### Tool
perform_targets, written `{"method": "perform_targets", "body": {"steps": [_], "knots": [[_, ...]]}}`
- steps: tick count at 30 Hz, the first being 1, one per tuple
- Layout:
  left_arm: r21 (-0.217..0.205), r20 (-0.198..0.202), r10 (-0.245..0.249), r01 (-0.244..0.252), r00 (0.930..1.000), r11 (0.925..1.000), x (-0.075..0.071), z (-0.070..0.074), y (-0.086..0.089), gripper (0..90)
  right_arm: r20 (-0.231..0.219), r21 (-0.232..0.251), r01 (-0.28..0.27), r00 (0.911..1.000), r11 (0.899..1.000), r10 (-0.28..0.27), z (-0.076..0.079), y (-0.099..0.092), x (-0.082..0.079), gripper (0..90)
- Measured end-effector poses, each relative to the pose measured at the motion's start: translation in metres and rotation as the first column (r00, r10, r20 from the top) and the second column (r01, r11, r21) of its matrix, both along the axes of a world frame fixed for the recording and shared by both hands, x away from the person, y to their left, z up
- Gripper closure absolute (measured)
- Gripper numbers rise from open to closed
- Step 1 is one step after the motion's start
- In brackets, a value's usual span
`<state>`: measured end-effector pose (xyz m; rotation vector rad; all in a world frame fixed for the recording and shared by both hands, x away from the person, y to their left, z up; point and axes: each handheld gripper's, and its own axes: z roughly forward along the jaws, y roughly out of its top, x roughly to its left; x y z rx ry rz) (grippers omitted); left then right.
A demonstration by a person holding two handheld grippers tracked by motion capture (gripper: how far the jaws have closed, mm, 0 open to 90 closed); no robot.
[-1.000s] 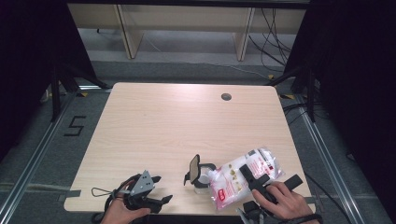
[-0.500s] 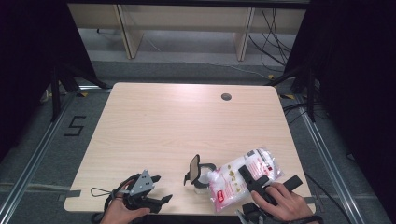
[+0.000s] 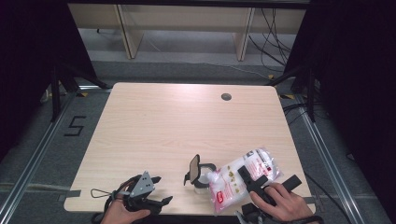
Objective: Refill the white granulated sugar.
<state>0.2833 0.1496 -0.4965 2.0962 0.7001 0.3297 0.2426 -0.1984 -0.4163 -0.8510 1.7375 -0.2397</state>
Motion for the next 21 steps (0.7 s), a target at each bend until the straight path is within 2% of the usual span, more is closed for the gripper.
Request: {"method": "perform_targets", "body": {"steps": [1,2,3,4,6,7,12,13,14,15,16,18,19,21], "knots": [[0.01,0.005,-0.005,0.005,1.0,0.9999,0.0011,0.0009,0.0021,22.5,-0.004,-0.004,0.004,1.0,1.0,-0.004,0.0006,0.0002,-0.0001,61.3],[0.0,-0.006,0.001,-0.001,1.0,1.0,0.0006,0.0012,0.0023,22.5,0.001,-0.008,0.011,0.9999,1.0,-0.011,0.0009,0.0003,-0.0004,61.3],[0.001,0.009,0.004,-0.004,1.0,1.0,0.0014,0.0004,0.0035,22.4,0.003,0.005,0.027,0.9996,1.0,-0.027,0.0001,0.0005,-0.0008,61.4],[-0.006,0.008,0.018,-0.018,0.9998,0.9998,0.0007,-0.0005,0.003,22.5,0.0,0.005,0.029,0.9996,1.0,-0.029,0.0001,0.0008,-0.0005,61.4],[0.044,0.016,-0.009,0.008,0.9998,0.999,0.0029,0.0006,0.0067,22.5,-0.005,0.008,0.013,0.9999,1.0,-0.013,-0.0002,0.0007,0.0005,61.4],[0.007,0.012,0.01,-0.01,0.9999,0.9999,0.0009,-0.0008,0.0046,22.5,-0.003,0.009,0.017,0.9998,1.0,-0.017,-0.0005,0.0006,0.0005,61.4],[0.019,0.022,0.01,-0.011,0.9997,0.9998,-0.0002,-0.0016,0.0034,22.5,0.006,0.001,0.017,0.9998,1.0,-0.017,0.0024,0.0005,-0.0002,61.4],[0.032,0.031,-0.012,0.011,0.9994,0.9994,0.0007,-0.0011,0.0041,22.5,0.008,0.0,0.021,0.9997,1.0,-0.021,0.0033,0.0004,-0.0007,61.4],[0.008,0.03,-0.003,0.003,0.9995,1.0,0.0006,-0.0022,0.0023,22.5,0.007,0.0,0.023,0.9997,1.0,-0.023,0.0038,0.0007,-0.0011,61.4],[0.014,0.003,0.007,-0.007,1.0,0.9999,-0.0006,-0.0014,0.0023,22.5,0.008,-0.001,0.021,0.9998,1.0,-0.021,0.0039,0.0008,-0.0015,61.4],[0.013,0.003,0.006,-0.006,1.0,0.9999,-0.0006,-0.0016,0.0022,22.5,0.009,-0.003,0.012,0.9999,1.0,-0.012,0.0038,0.0011,-0.0014,61.4],[0.01,0.008,0.003,-0.003,1.0,0.9999,-0.0006,-0.0017,0.0025,22.5,-0.001,0.007,0.021,0.9998,1.0,-0.021,0.0032,0.001,-0.0015,61.4],[0.021,0.034,-0.01,0.01,0.9994,0.9997,0.001,-0.0017,0.0033,22.5,-0.002,0.008,0.018,0.9998,1.0,-0.018,0.0027,0.001,-0.0011,61.4],[-0.004,0.033,0.002,-0.002,0.9994,1.0,0.0009,-0.0031,0.0023,22.5,-0.009,0.008,0.018,0.9998,1.0,-0.018,0.0014,0.0006,0.0,61.5]]}}
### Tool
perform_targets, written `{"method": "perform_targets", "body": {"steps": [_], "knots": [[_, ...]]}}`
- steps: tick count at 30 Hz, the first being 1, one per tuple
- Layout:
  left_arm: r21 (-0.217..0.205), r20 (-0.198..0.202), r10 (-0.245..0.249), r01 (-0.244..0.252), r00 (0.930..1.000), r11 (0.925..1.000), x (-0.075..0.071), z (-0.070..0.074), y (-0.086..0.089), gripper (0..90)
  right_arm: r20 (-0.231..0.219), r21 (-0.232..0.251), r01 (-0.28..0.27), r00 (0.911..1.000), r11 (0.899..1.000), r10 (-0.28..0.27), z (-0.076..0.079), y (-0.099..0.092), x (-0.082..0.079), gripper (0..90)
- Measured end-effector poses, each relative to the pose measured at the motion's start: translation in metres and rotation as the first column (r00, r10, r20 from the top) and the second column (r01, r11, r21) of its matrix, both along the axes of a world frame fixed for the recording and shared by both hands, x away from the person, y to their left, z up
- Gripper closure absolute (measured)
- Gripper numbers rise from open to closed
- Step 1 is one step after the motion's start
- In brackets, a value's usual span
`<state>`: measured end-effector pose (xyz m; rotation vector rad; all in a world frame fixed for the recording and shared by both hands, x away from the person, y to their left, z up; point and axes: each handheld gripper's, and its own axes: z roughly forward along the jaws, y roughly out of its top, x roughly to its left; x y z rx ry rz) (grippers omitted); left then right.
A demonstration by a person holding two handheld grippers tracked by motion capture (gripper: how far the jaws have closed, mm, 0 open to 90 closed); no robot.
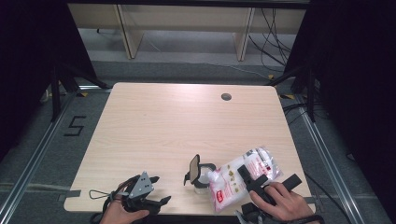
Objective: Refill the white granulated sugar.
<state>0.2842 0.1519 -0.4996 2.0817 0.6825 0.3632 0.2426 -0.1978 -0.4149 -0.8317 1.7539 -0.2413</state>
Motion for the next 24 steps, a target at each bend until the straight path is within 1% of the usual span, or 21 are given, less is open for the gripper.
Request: {"method": "perform_targets", "body": {"steps": [1,2,3,4,5,8,9,10,11,12,13,14,15,17,18,20,21,22,24], "knots": [[0.01,-0.022,0.011,-0.011,0.9997,0.9999,-0.0008,0.0008,0.0005,22.5,-0.002,0.004,0.002,1.0,1.0,-0.002,-0.0005,-0.0003,0.0003,61.5],[0.024,-0.021,0.008,-0.008,0.9997,0.9997,-0.0003,0.0012,0.0012,22.5,-0.002,0.007,-0.012,0.9999,1.0,0.012,-0.0009,-0.0011,0.0009,61.6],[0.026,-0.022,0.009,-0.008,0.9997,0.9996,-0.0001,0.0011,0.0013,22.5,0.001,0.011,-0.021,0.9998,1.0,0.021,-0.0006,-0.0017,0.0011,61.5],[0.028,-0.027,0.004,-0.003,0.9996,0.9996,0.0001,0.0013,0.0015,22.5,-0.005,0.016,-0.009,0.9999,1.0,0.009,-0.0007,-0.0024,0.001,61.6],[0.029,-0.032,0.003,-0.002,0.9995,0.9996,0.0001,0.0013,0.0015,22.5,-0.001,0.017,-0.01,0.9999,1.0,0.01,-0.0006,-0.0024,0.0011,61.6],[0.022,-0.026,0.003,-0.003,0.9996,0.9998,0.0,0.0008,0.001,22.5,-0.005,0.026,-0.007,1.0,1.0,0.007,-0.0003,-0.0031,0.0011,61.7],[0.022,-0.023,0.004,-0.004,0.9997,0.9997,0.0001,0.0008,0.0011,22.5,-0.007,0.016,-0.015,0.9999,1.0,0.015,0.0001,-0.0028,0.001,61.7],[0.025,-0.021,0.009,-0.009,0.9997,0.9996,-0.0001,0.0011,0.0012,22.5,-0.014,0.04,0.006,0.9999,0.999,-0.005,-0.0011,-0.0041,0.0005,61.7],[0.022,-0.022,0.01,-0.01,0.9997,0.9997,-0.0001,0.001,0.0012,22.5,-0.012,0.064,0.012,0.9999,0.998,-0.012,-0.0024,-0.0048,-0.0002,61.8],[0.017,-0.029,0.009,-0.008,0.9996,0.9998,0.0,0.0009,0.0013,22.5,-0.014,0.05,0.001,0.9999,0.999,0.0,-0.001,-0.0042,0.0005,61.8],[0.022,-0.019,0.006,-0.005,0.9998,0.9997,0.0003,0.0006,0.0021,22.5,-0.018,0.048,0.0,0.9998,0.999,0.001,-0.0008,-0.0038,0.0009,61.8],[0.009,-0.021,0.013,-0.013,0.9997,0.9999,-0.0001,0.0001,0.0013,22.6,-0.019,0.05,-0.001,0.9998,0.999,0.002,-0.0008,-0.0035,0.0011,61.8],[0.022,-0.018,0.002,-0.002,0.9998,0.9997,0.0005,0.001,0.0023,22.5,-0.024,0.05,0.003,0.9997,0.999,-0.001,-0.0008,-0.0032,0.0011,61.8],[0.036,-0.001,-0.012,0.012,0.9999,0.9993,0.0021,0.0022,0.0028,22.5,-0.027,0.054,0.002,0.9996,0.999,0.0,-0.0006,-0.0034,0.0005,61.9],[0.022,-0.016,0.006,-0.005,0.9999,0.9997,0.0009,0.0015,0.0018,22.5,-0.031,0.07,0.011,0.9995,0.998,-0.009,-0.0013,-0.0039,-0.0003,61.9],[0.03,-0.015,-0.004,0.004,0.9999,0.9996,0.0015,0.0016,0.0021,22.6,-0.035,0.077,0.021,0.9992,0.997,-0.019,-0.0019,-0.0044,-0.0014,61.9],[0.026,-0.022,0.003,-0.003,0.9997,0.9997,0.0012,0.0011,0.0017,22.5,-0.028,0.058,0.002,0.9996,0.998,-0.001,-0.0009,-0.0039,-0.0005,61.9],[0.034,-0.022,0.004,-0.003,0.9997,0.9994,0.0012,0.0012,0.0019,22.5,-0.03,0.058,0.004,0.9996,0.998,-0.002,-0.001,-0.0039,-0.0006,61.9],[0.031,-0.018,0.001,0.0,0.9998,0.9995,0.0009,0.0019,0.0019,22.5,-0.035,0.059,0.007,0.9994,0.998,-0.005,-0.0011,-0.0039,-0.0006,62.0]]}}
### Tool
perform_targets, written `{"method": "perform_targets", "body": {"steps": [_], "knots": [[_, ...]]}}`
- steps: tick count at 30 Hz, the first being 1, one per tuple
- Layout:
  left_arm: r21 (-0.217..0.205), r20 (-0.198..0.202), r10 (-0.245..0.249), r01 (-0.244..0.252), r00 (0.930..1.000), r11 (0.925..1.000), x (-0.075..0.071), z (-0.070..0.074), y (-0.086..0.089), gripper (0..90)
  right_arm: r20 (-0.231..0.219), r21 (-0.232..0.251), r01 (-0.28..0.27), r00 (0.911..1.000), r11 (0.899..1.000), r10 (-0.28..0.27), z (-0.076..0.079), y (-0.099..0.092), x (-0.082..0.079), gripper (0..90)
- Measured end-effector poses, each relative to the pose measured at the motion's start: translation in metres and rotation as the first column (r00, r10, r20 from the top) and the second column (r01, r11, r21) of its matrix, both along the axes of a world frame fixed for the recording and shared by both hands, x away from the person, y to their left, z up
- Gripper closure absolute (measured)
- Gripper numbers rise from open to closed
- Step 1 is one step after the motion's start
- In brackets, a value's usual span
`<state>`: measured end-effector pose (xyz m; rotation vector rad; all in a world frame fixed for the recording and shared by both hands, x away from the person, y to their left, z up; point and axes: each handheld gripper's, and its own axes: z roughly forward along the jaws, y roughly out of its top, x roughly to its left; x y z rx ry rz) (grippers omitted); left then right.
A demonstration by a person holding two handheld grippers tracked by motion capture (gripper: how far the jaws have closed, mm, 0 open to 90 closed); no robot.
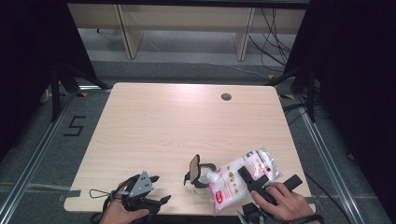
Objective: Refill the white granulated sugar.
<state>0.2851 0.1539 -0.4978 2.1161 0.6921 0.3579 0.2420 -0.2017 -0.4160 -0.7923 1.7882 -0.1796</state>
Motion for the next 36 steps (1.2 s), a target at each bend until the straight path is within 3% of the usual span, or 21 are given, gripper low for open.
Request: {"method": "perform_targets", "body": {"steps": [7,10,11,13,14,20,21,25,26,31,32,34,35,36], "knots": [[-0.004,0.007,-0.003,0.003,1.0,1.0,0.0007,-0.0003,0.0004,22.5,-0.007,0.01,-0.006,1.0,1.0,0.006,-0.0012,0.0002,0.0018,62.1],[-0.003,0.009,-0.007,0.007,0.9999,1.0,0.0011,0.0,0.0007,22.5,-0.009,0.032,0.017,0.9998,0.999,-0.017,-0.0024,-0.0015,0.0013,62.2],[-0.004,-0.002,0.005,-0.005,1.0,1.0,0.0003,0.0001,0.0005,22.5,-0.007,0.008,0.001,1.0,1.0,-0.001,-0.0006,-0.0015,0.0026,62.2],[-0.007,-0.005,0.007,-0.007,1.0,0.9999,0.0003,-0.0001,0.0004,22.6,-0.009,0.047,0.02,0.9998,0.999,-0.02,-0.002,-0.0031,0.0018,62.3],[-0.006,-0.006,0.007,-0.007,1.0,1.0,0.0003,-0.0002,0.0004,22.5,0.001,0.015,0.003,1.0,1.0,-0.003,0.0002,-0.0031,0.003,62.4],[-0.005,-0.006,0.006,-0.006,1.0,1.0,0.0003,-0.0001,0.0005,22.5,-0.004,0.035,0.029,0.9996,0.999,-0.029,-0.0005,-0.0054,0.002,62.5],[-0.022,-0.007,0.016,-0.016,0.9999,0.9996,0.0,-0.0008,-0.0005,22.5,0.0,0.017,0.012,0.9999,1.0,-0.012,0.0007,-0.0047,0.0031,62.5],[-0.021,-0.004,0.015,-0.015,0.9999,0.9997,0.0008,-0.001,-0.0001,22.5,-0.004,0.021,0.002,1.0,1.0,-0.002,0.0002,-0.0031,0.0026,62.6],[-0.02,-0.005,0.014,-0.014,0.9999,0.9997,0.0009,-0.001,0.0,22.5,-0.009,0.039,0.016,0.9998,0.999,-0.016,-0.0011,-0.0031,0.0015,62.6],[0.0,0.0,0.007,-0.007,1.0,1.0,0.0016,-0.0002,0.0014,22.5,-0.005,0.015,0.0,1.0,1.0,0.0,0.0008,-0.0012,0.0007,62.7],[0.002,0.001,0.006,-0.006,1.0,1.0,0.0017,-0.0001,0.0015,22.5,-0.009,0.041,0.02,0.9998,0.999,-0.02,-0.0005,-0.0019,-0.0007,62.7],[-0.018,-0.006,0.014,-0.014,0.9999,0.9997,0.0009,-0.0009,0.0002,22.5,-0.007,0.029,0.019,0.9998,0.999,-0.019,0.0006,-0.002,-0.0008,62.7],[0.015,0.004,-0.001,0.001,1.0,0.9999,0.0023,0.0001,0.0021,22.5,-0.002,0.031,0.015,0.9999,0.999,-0.015,0.0007,-0.0021,-0.0007,62.8],[0.009,0.006,0.002,-0.002,1.0,1.0,0.002,-0.0001,0.0017,22.5,0.0,0.009,0.0,1.0,1.0,0.0,0.0022,-0.0017,0.0006,62.8]]}}
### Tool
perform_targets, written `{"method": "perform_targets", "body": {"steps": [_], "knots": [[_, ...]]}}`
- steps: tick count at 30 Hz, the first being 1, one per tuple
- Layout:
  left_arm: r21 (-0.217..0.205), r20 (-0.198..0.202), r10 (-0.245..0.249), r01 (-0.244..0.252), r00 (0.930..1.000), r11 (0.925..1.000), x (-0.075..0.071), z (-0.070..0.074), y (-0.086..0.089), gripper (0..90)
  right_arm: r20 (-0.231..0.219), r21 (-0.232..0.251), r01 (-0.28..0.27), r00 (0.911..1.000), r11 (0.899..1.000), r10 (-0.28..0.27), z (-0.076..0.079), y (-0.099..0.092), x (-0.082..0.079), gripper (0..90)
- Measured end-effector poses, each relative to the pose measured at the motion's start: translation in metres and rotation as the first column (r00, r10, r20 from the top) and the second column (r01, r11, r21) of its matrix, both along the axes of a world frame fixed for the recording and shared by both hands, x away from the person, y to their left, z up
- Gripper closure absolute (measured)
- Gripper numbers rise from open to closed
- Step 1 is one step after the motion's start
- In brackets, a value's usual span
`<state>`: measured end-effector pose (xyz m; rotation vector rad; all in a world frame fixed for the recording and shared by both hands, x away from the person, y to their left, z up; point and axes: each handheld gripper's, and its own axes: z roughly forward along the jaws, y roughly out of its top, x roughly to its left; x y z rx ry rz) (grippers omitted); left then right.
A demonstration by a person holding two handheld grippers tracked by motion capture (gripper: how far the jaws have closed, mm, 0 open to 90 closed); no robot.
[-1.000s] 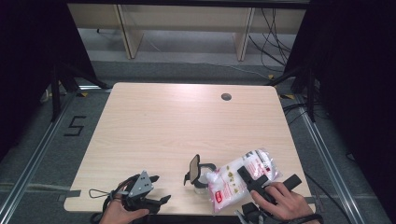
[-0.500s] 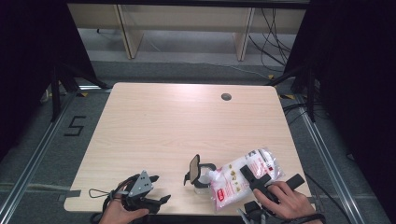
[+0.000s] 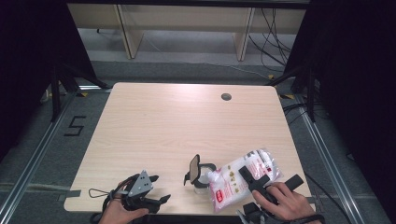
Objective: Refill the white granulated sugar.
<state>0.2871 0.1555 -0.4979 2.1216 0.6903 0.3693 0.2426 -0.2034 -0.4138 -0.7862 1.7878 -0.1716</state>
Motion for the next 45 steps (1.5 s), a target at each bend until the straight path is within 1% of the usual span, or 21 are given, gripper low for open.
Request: {"method": "perform_targets", "body": {"steps": [1,2,9,10,11,13,14,18,19,21,23,25,26,27,29,31,32,40,43,44,45], "knots": [[-0.019,-0.004,0.002,-0.002,1.0,0.9998,-0.0006,-0.0005,-0.0011,22.5,-0.001,0.0,0.001,1.0,1.0,-0.001,0.0,-0.0002,0.0001,62.8],[-0.009,0.006,-0.008,0.008,1.0,0.9999,0.0003,0.0001,-0.0004,22.5,-0.002,0.001,0.001,1.0,1.0,-0.001,-0.0001,-0.0003,0.0001,62.9],[-0.015,0.003,-0.008,0.008,1.0,0.9999,0.0004,-0.0003,-0.0005,22.5,-0.006,0.015,0.001,1.0,1.0,-0.001,-0.0005,-0.0013,0.0006,63.2],[-0.022,0.0,-0.001,0.001,1.0,0.9998,-0.0001,-0.0007,-0.0008,22.5,-0.012,0.041,0.021,0.9997,0.999,-0.021,-0.0022,-0.0021,-0.0005,63.2],[-0.032,-0.007,0.005,-0.005,1.0,0.9995,-0.0005,-0.0012,-0.0013,22.5,-0.013,0.042,0.024,0.9997,0.999,-0.023,-0.0023,-0.0025,-0.0005,63.2],[-0.032,-0.007,0.006,-0.006,1.0,0.9995,-0.0005,-0.0012,-0.0013,22.5,-0.015,0.042,0.025,0.9996,0.999,-0.025,-0.002,-0.0031,0.0002,63.4],[-0.031,-0.006,0.006,-0.006,1.0,0.9995,-0.0005,-0.0012,-0.0012,22.5,-0.008,0.018,0.006,0.9999,1.0,-0.006,-0.0005,-0.0031,0.0016,63.4],[-0.013,-0.01,0.005,-0.005,0.9999,0.9999,-0.0004,-0.0006,-0.0004,22.5,-0.007,0.016,0.011,0.9999,1.0,-0.011,-0.0005,-0.0032,0.001,63.5],[-0.012,-0.01,0.004,-0.004,0.9999,0.9999,-0.0003,-0.0008,-0.0004,22.5,-0.012,0.044,0.03,0.9995,0.999,-0.03,-0.0021,-0.0034,-0.0007,63.5],[-0.012,-0.01,0.004,-0.004,0.9999,0.9999,-0.0002,-0.0007,-0.0003,22.6,-0.013,0.023,0.001,0.9999,1.0,-0.001,-0.0009,-0.0014,0.0001,63.6],[-0.012,-0.01,-0.002,0.002,1.0,0.9999,-0.0001,-0.0004,0.0001,22.5,-0.025,0.034,0.012,0.9996,0.999,-0.011,-0.0026,-0.0008,-0.0012,63.6],[-0.036,-0.008,0.004,-0.004,1.0,0.9993,-0.0001,-0.0017,-0.0008,22.5,-0.035,0.04,0.011,0.9993,0.999,-0.01,-0.0032,-0.0008,-0.0008,63.7],[0.002,0.005,-0.007,0.007,1.0,1.0,0.0012,-0.0003,0.0012,22.5,-0.031,0.016,-0.007,0.9995,1.0,0.007,-0.0015,-0.0004,0.0006,63.7],[0.004,-0.003,0.002,-0.002,1.0,1.0,0.0003,0.0002,0.0006,22.5,-0.03,0.016,-0.005,0.9995,1.0,0.006,-0.0015,-0.001,0.0009,63.7],[-0.004,-0.012,-0.005,0.005,0.9999,1.0,0.0001,0.0002,0.0008,22.5,-0.03,0.06,0.019,0.9994,0.998,-0.018,-0.0037,-0.003,0.0004,63.7],[-0.008,-0.01,0.002,-0.002,0.9999,1.0,0.0002,-0.0008,0.0002,22.5,-0.019,0.026,0.004,0.9998,1.0,-0.003,-0.0012,-0.0032,0.0016,63.8],[-0.009,-0.01,0.002,-0.002,0.9999,1.0,0.0001,-0.0009,0.0001,22.5,-0.022,0.048,0.023,0.9995,0.999,-0.022,-0.0025,-0.0036,0.0002,63.8],[0.002,-0.014,-0.002,0.002,0.9999,1.0,0.0005,0.0001,0.0009,22.5,-0.025,0.05,0.021,0.9995,0.999,-0.02,-0.0025,-0.0031,-0.0005,63.9],[0.002,-0.012,-0.007,0.007,0.9999,1.0,0.0009,-0.0001,0.001,22.5,-0.014,0.006,0.008,0.9999,1.0,-0.008,0.0009,-0.0026,0.0,63.9],[0.001,-0.012,-0.002,0.002,0.9999,1.0,0.0006,-0.0003,0.0008,22.5,-0.014,0.006,0.005,0.9999,1.0,-0.005,0.0015,-0.0025,-0.0004,63.9],[-0.001,-0.01,0.0,0.0,0.9999,1.0,0.0005,-0.0003,0.0006,22.6,-0.018,0.038,0.025,0.9995,0.999,-0.024,0.0002,-0.0028,-0.0024,63.9]]}}
